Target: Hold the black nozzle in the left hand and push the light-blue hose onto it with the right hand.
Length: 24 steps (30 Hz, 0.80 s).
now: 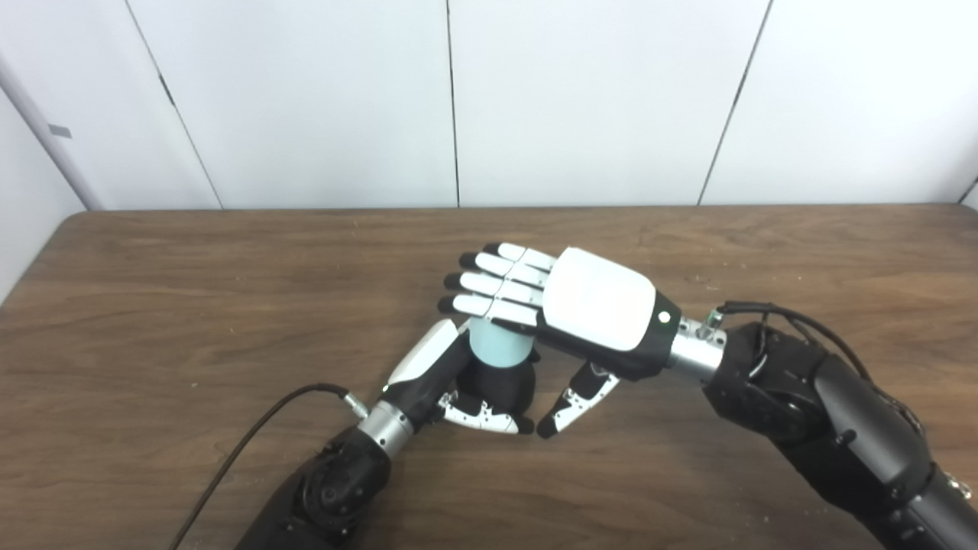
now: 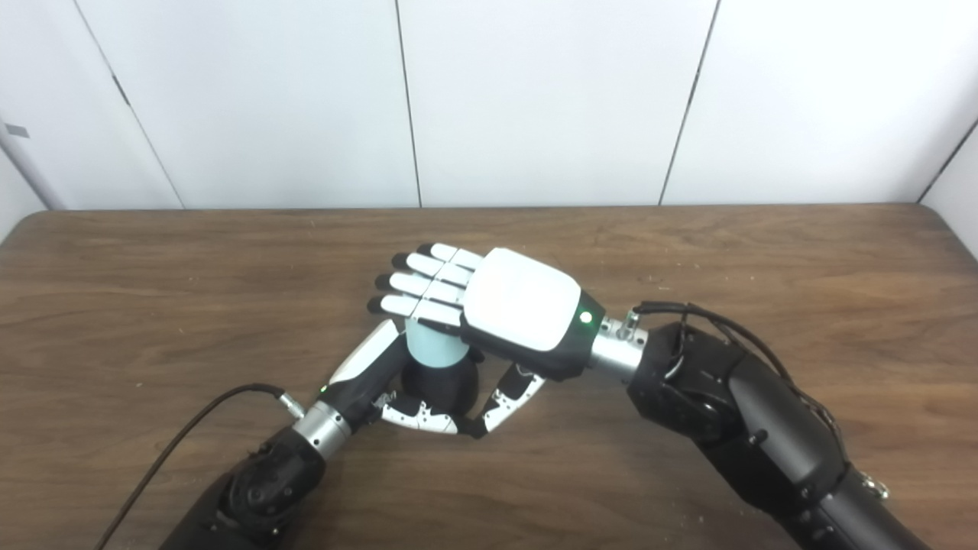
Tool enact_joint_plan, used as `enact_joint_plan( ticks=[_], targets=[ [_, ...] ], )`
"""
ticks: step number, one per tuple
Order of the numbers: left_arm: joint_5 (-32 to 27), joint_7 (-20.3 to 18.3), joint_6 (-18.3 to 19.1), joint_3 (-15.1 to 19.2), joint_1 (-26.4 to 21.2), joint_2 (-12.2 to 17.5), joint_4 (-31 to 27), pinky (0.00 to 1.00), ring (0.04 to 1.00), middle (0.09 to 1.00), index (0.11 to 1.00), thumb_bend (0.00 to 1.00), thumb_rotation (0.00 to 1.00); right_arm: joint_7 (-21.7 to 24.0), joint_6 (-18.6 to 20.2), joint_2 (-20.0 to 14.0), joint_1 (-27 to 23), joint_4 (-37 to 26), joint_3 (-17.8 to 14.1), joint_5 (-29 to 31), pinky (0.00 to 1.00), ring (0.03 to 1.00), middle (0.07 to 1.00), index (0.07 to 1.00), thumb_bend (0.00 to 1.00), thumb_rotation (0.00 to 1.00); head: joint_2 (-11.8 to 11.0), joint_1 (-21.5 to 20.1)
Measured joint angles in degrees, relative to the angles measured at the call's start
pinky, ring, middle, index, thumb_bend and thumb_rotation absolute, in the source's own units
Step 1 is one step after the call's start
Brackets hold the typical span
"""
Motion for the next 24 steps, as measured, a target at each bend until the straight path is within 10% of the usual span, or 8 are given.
enact_joint_plan(
  ticks=[24],
  targets=[
    [0.09, 0.02, 0.21, -0.04, 0.14, 0.01, -0.26, 1.00, 0.949, 0.868, 0.490, 0.49, 0.09, 2.22, 0.47, 0.17, -0.87, 0.37, 0.67, 1.29, 0.92, 0.932, 0.929, 0.903, 0.76, 0.34, 0.09, 0.09]
  ],
)
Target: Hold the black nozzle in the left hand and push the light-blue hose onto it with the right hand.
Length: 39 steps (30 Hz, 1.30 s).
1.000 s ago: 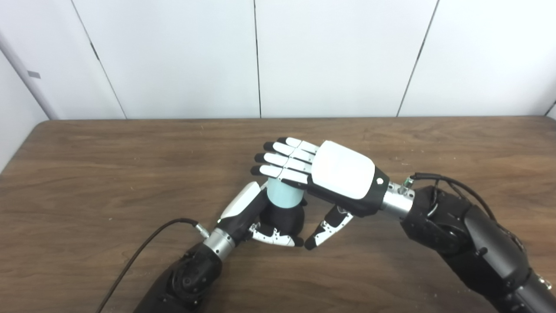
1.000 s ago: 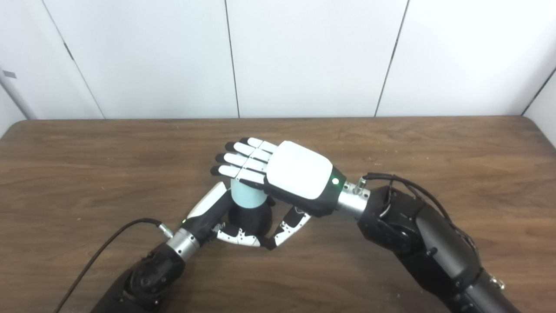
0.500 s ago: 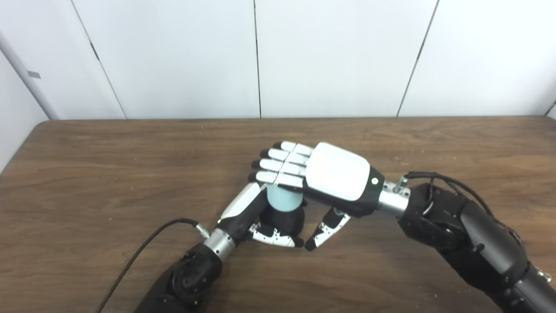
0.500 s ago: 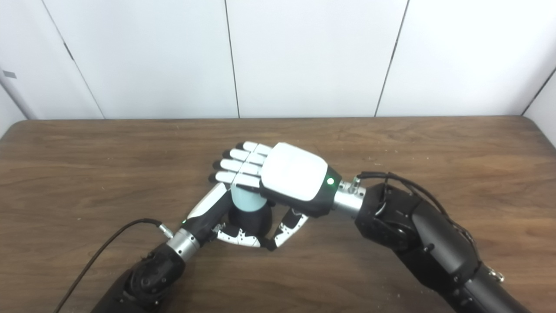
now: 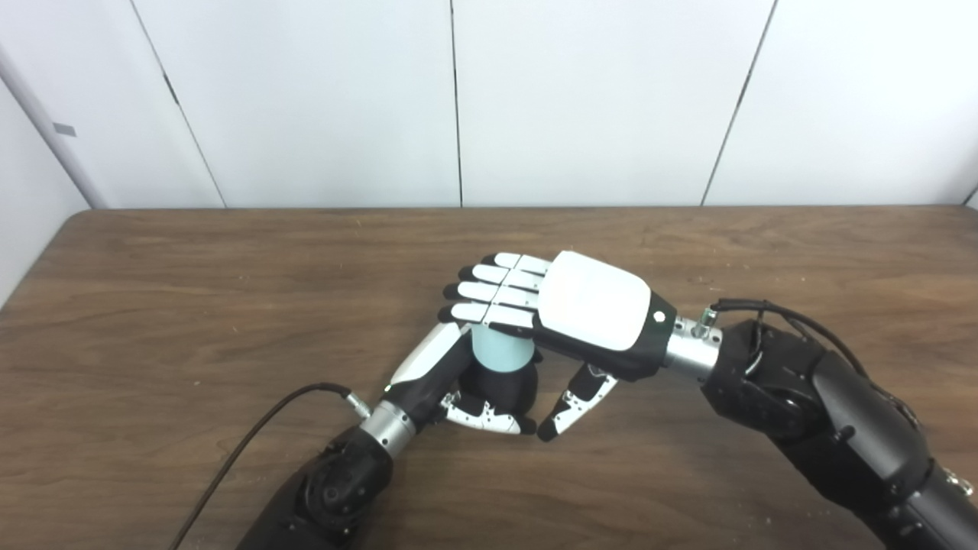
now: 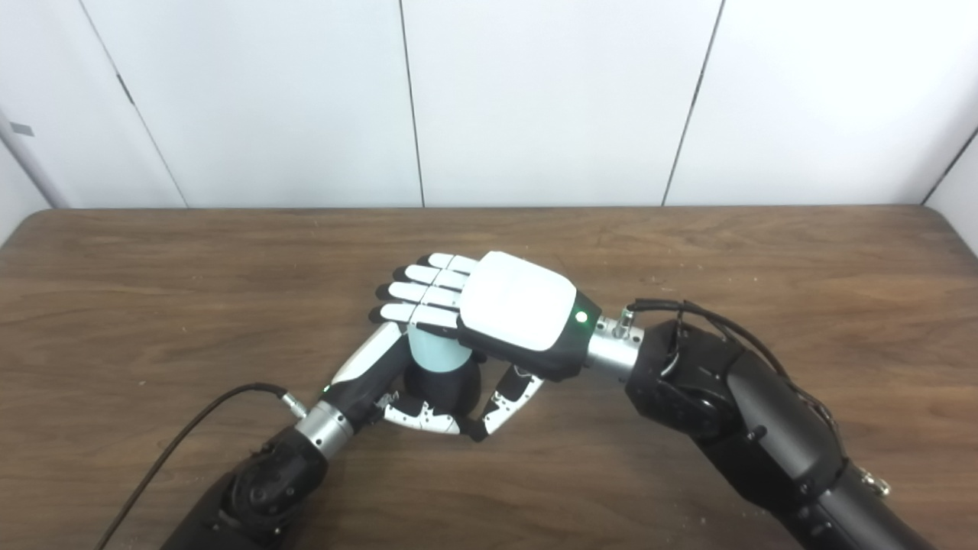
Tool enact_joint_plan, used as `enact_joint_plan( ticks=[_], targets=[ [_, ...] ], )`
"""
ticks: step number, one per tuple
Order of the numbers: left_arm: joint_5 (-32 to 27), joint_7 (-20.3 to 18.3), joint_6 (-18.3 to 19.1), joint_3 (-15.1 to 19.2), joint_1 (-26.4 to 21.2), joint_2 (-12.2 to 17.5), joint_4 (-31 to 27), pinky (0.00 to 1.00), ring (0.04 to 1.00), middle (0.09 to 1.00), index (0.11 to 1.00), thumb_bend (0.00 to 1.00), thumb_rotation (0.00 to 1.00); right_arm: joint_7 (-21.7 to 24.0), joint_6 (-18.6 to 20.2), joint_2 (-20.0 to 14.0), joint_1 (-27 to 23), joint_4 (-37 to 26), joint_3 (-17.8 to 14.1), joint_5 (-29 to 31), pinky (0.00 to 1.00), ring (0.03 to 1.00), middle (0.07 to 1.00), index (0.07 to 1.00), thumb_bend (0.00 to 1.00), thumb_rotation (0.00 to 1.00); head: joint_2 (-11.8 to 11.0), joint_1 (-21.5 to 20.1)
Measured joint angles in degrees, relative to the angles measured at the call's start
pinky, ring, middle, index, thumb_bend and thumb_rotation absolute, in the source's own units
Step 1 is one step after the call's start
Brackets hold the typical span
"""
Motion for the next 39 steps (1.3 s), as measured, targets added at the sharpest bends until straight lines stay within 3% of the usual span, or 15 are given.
enact_joint_plan(
  ticks=[5, 8, 13, 16, 19, 22, 24, 31, 39],
  targets=[
    [0.05, 0.00, 0.00, -0.03, 0.00, 0.00, -0.02, 1.00, 0.963, 0.921, 0.490, 0.49, 0.09, -0.17, -0.11, -0.02, 0.56, 0.01, -0.59, -0.25, 0.99, 0.995, 0.996, 0.988, 0.76, 0.34, 0.09, 0.00],
    [0.05, 0.00, 0.00, -0.04, 0.02, 0.01, -0.06, 1.00, 0.951, 0.862, 0.487, 0.49, 0.09, -0.86, -0.21, 0.01, 1.20, -0.13, -0.92, -0.62, 1.00, 1.000, 1.000, 1.000, 0.80, 0.38, 0.17, -0.09],
    [0.04, -0.11, 0.09, -0.14, 0.01, -0.03, -0.28, 1.00, 0.933, 0.842, 0.485, 0.49, 0.09, -2.54, -0.33, 1.12, 2.92, -1.22, -3.38, -3.72, 1.00, 1.000, 1.000, 1.000, 0.85, 0.45, 0.18, -0.09],
    [0.04, -0.12, 0.09, -0.14, 0.02, -0.03, -0.33, 1.00, 0.944, 0.840, 0.485, 0.49, 0.09, -4.82, -0.36, 3.27, 4.82, -1.59, -5.66, -6.38, 1.00, 1.000, 1.000, 1.000, 0.86, 0.52, 0.09, -0.18],
    [0.04, -0.07, 0.09, -0.05, 0.13, 0.06, -0.34, 1.00, 0.939, 0.826, 0.485, 0.49, 0.09, -10.10, -0.33, 7.07, 5.49, -1.72, -9.64, -8.96, 1.00, 1.000, 1.000, 1.000, 0.89, 0.56, 0.09, -0.18],
    [0.04, -0.08, 0.09, -0.07, 0.11, 0.02, -0.34, 1.00, 0.939, 0.830, 0.485, 0.49, 0.09, -15.52, -0.28, 11.08, 3.72, -2.74, -13.29, -9.78, 1.00, 1.000, 1.000, 1.000, 0.88, 0.60, 0.09, -0.35],
    [0.05, -0.16, 0.10, -0.19, 0.02, -0.07, -0.34, 1.00, 0.940, 0.831, 0.485, 0.49, 0.09, -16.83, -0.28, 12.28, 2.10, -3.11, -14.24, -10.05, 1.00, 1.000, 1.000, 1.000, 0.88, 0.60, 0.09, -0.35],
    [0.04, -0.23, 0.09, -0.19, 0.03, -0.10, -0.34, 1.00, 0.952, 0.835, 0.485, 0.49, 0.09, -18.02, 2.41, 13.48, 4.45, -4.24, -19.73, -8.83, 1.00, 1.000, 1.000, 1.000, 0.86, 0.66, 0.18, -0.26],
    [-0.07, -0.31, 0.08, -0.15, 0.06, -0.09, -0.37, 1.00, 0.952, 0.837, 0.492, 0.50, 0.09, -16.65, 8.08, 18.06, 10.76, -5.29, -20.66, -5.30, 1.00, 1.000, 1.000, 1.000, 0.86, 0.67, 0.09, -0.35]
  ],
)
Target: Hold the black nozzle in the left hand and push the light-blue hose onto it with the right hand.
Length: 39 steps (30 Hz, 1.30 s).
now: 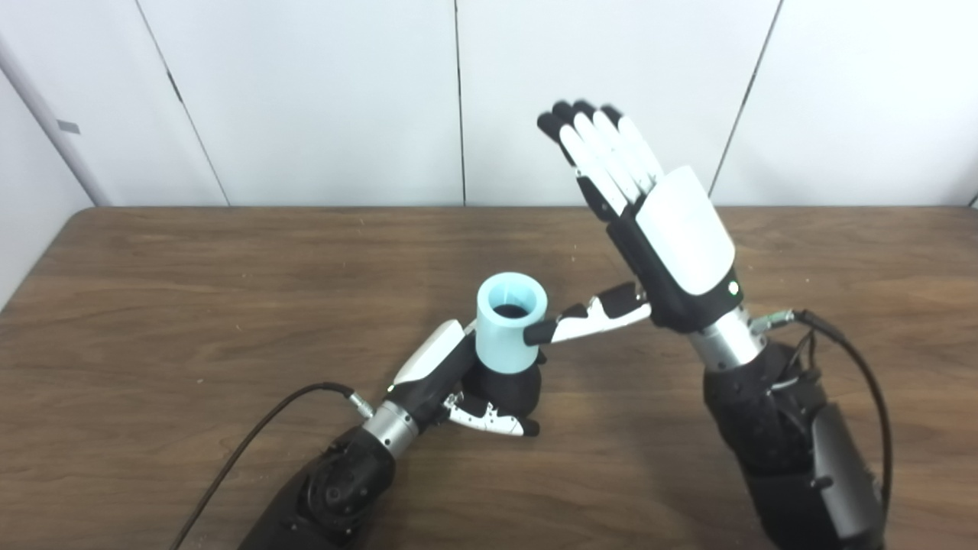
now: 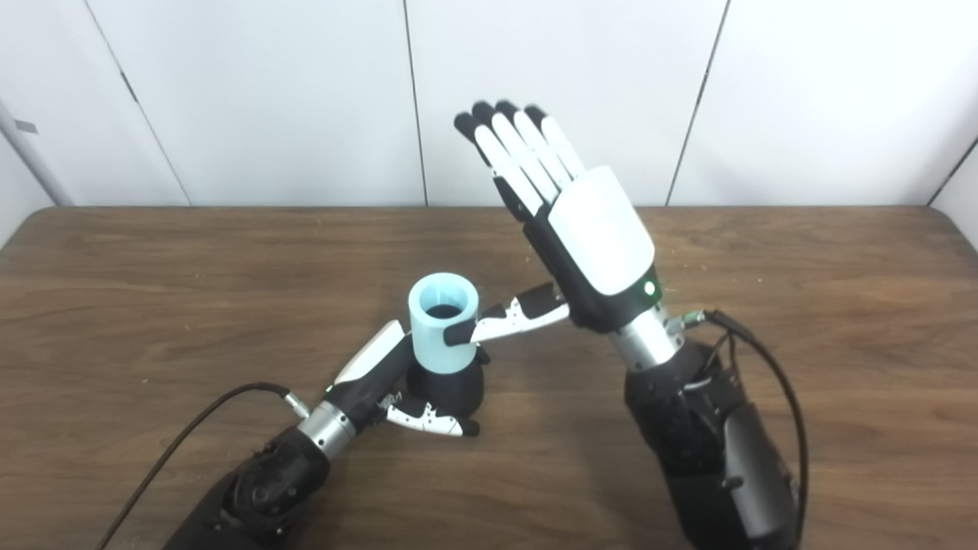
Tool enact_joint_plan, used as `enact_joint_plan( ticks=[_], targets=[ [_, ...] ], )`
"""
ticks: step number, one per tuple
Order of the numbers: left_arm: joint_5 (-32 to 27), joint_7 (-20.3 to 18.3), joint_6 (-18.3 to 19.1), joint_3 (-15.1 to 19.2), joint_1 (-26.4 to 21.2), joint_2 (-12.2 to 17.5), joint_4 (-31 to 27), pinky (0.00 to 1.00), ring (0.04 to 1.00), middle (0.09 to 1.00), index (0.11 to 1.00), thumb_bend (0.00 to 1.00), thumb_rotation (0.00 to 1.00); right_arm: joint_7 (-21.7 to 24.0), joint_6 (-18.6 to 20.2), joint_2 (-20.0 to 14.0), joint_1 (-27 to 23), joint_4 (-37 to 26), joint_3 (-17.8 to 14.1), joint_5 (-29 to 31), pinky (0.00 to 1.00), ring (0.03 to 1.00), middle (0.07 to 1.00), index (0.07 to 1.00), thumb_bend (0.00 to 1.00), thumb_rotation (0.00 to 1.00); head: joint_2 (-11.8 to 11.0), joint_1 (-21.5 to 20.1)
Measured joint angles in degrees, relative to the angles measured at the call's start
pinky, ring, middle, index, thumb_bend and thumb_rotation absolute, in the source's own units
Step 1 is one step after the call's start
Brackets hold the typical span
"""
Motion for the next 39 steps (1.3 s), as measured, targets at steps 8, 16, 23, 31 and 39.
enact_joint_plan(
  ticks=[8, 16, 23, 31, 39],
  targets=[
    [0.35, 0.00, -2.43, 0.39, 0.63, 0.53, -0.77, 1.00, 0.979, 0.989, 0.994, 0.84, 0.48, 1.27, 1.55, 0.36, 7.94, -1.09, -0.29, 4.93, 1.00, 1.000, 1.000, 1.000, 0.86, 0.63, -0.09, 0.26],
    [4.08, 5.39, -8.30, 3.57, 1.58, -0.27, -1.19, 1.00, 1.000, 1.000, 1.000, 0.86, 0.52, 1.52, 3.20, 0.31, 14.89, -2.45, -0.39, 4.45, 1.00, 1.000, 1.000, 1.000, 0.87, 0.61, -0.26, 0.09],
    [1.23, 6.36, -9.26, 8.54, 4.16, -1.12, -4.46, 0.90, 1.000, 1.000, 1.000, 0.85, 0.52, 3.58, 5.91, 1.61, 18.60, -5.11, -0.39, 10.62, 1.00, 1.000, 1.000, 1.000, 0.88, 0.57, -0.53, 0.09],
    [-2.72, 3.47, 0.08, 13.22, 11.33, -1.63, -13.50, 1.00, 0.995, 1.000, 1.000, 0.89, 0.62, 3.25, 11.59, 7.18, 26.93, -7.61, -0.42, 16.60, 1.00, 1.000, 1.000, 1.000, 0.87, 0.58, -1.05, 0.26],
    [-5.53, 0.54, 10.66, 15.35, 13.84, -4.32, -26.53, 1.00, 1.000, 1.000, 1.000, 0.92, 0.69, 2.52, 12.13, 7.71, 27.99, -5.98, -0.12, 18.92, 1.00, 1.000, 1.000, 1.000, 0.86, 0.60, -2.02, 1.67]
  ],
)
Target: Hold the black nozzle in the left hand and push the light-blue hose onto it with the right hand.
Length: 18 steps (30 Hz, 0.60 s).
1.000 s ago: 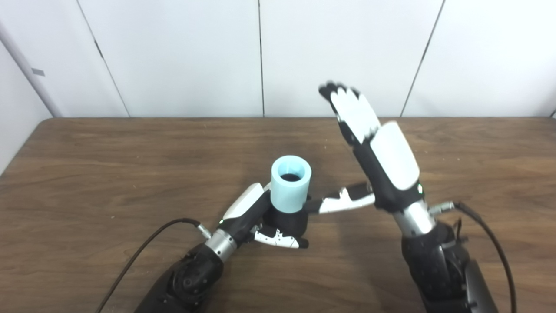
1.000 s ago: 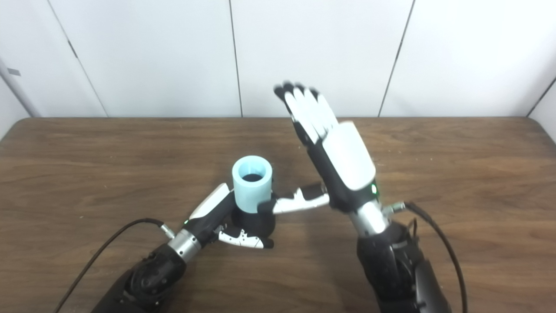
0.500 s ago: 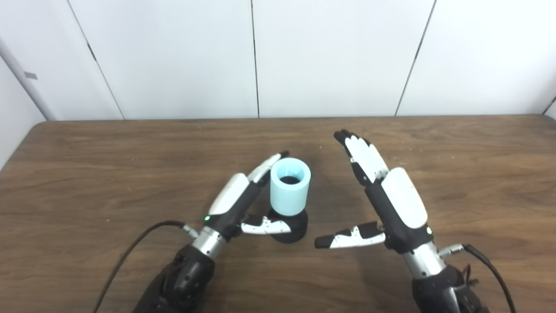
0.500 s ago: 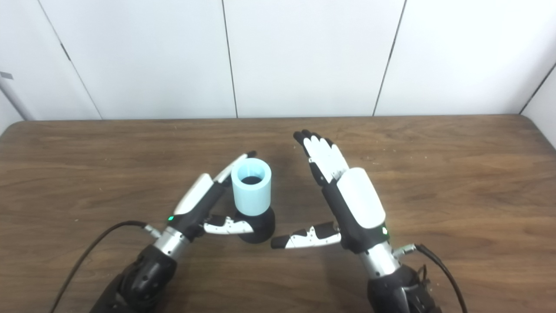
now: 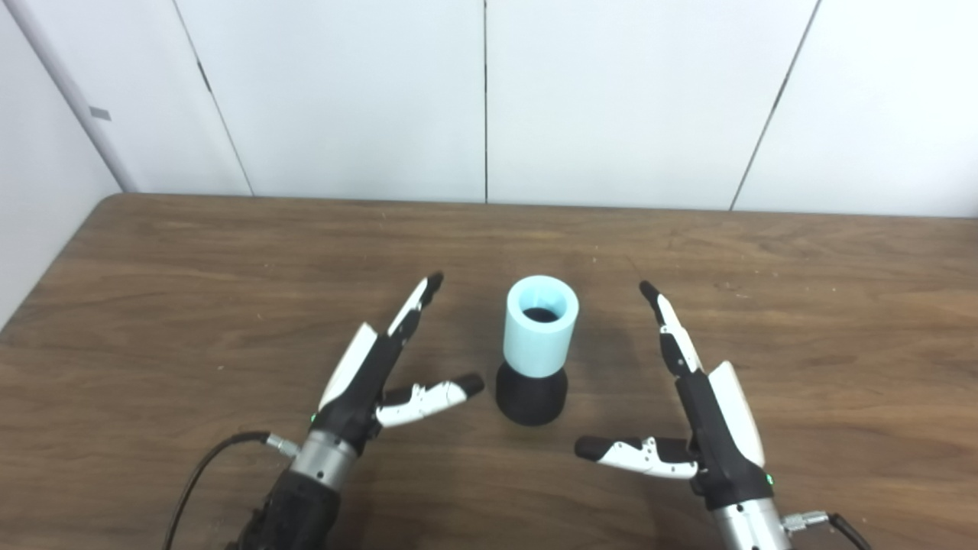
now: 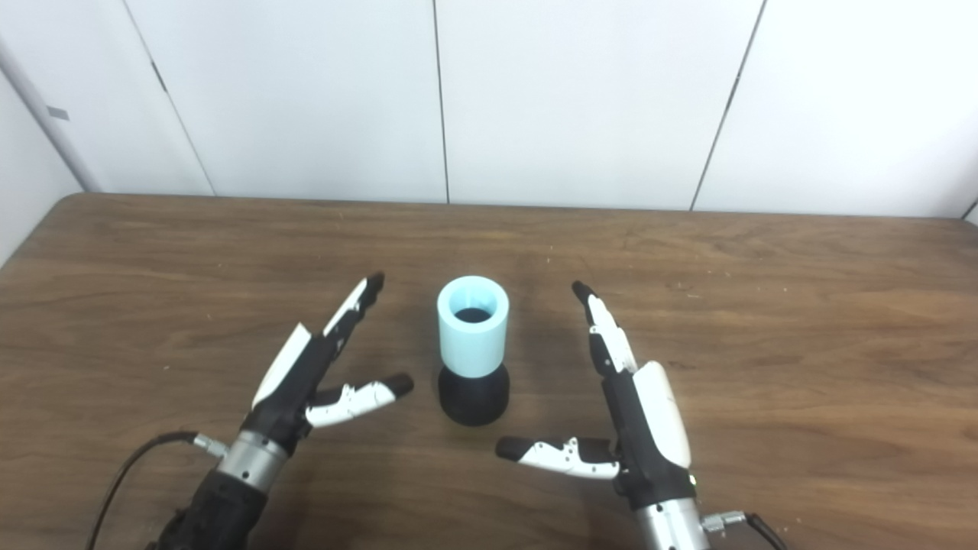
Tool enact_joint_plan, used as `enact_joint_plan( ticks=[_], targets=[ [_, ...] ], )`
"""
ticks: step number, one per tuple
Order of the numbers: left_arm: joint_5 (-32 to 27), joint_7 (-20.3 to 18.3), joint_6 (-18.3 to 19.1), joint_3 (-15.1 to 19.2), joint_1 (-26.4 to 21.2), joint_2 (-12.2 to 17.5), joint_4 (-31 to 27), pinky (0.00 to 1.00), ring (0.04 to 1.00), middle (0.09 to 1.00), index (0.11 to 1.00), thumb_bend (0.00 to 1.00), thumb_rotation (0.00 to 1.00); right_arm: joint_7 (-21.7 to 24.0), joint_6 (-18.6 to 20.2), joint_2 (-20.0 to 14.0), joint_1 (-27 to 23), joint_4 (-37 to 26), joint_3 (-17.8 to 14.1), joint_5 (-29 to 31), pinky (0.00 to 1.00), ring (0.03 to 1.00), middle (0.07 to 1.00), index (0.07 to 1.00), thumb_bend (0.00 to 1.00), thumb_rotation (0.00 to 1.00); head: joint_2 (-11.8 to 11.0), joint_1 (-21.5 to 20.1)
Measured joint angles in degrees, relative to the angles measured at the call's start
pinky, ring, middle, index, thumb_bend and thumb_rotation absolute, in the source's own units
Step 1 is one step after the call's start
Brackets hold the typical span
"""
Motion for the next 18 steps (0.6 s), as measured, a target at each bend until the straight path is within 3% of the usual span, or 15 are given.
enact_joint_plan(
  ticks=[1, 2, 5, 10, 14, 18],
  targets=[
    [-0.53, -0.01, 1.04, 0.38, 0.71, -0.91, -2.08, 1.00, 1.000, 1.000, 1.000, 0.93, 0.71, 0.12, 0.02, -0.02, -0.08, 0.51, 0.20, 0.76, 1.00, 1.000, 1.000, 1.000, 0.86, 0.60, -0.09, -0.09],
    [-1.18, 0.25, 1.70, 0.56, 1.54, -2.13, -3.65, 0.98, 0.997, 1.000, 1.000, 0.95, 0.81, 0.41, 0.05, -0.06, -0.15, 1.23, 0.48, 1.58, 1.00, 1.000, 1.000, 1.000, 0.87, 0.61, -0.09, -0.09],
    [-1.42, 2.48, 1.30, 0.43, 4.80, -5.93, -4.44, 0.97, 0.998, 1.000, 1.000, 0.97, 0.92, 1.68, -0.17, -0.21, -0.45, 3.03, 2.12, 3.19, 1.00, 1.000, 1.000, 1.000, 0.89, 0.65, -0.26, -0.79],
    [-2.18, 5.00, 0.89, 0.83, 5.45, -7.12, -3.25, 0.99, 1.000, 1.000, 1.000, 0.96, 0.97, 3.26, -0.14, -0.52, -0.77, 4.10, 1.30, 8.73, 1.00, 1.000, 1.000, 1.000, 0.86, 0.81, -0.79, -1.50],
    [-6.54, 6.85, 5.72, 1.56, 6.62, -9.05, -6.53, 1.00, 1.000, 1.000, 1.000, 0.90, 0.98, 3.56, 2.87, -0.69, -0.74, 4.11, -1.18, 13.67, 1.00, 1.000, 1.000, 1.000, 0.82, 0.97, -0.35, -2.02],
    [-16.07, 7.90, 12.82, 3.08, 7.25, -14.25, -7.74, 1.00, 1.000, 1.000, 1.000, 0.89, 0.98, 4.37, 6.49, -0.66, -0.80, 4.01, -3.43, 21.38, 1.00, 1.000, 1.000, 1.000, 0.77, 1.00, -0.35, -1.32]
  ],
)
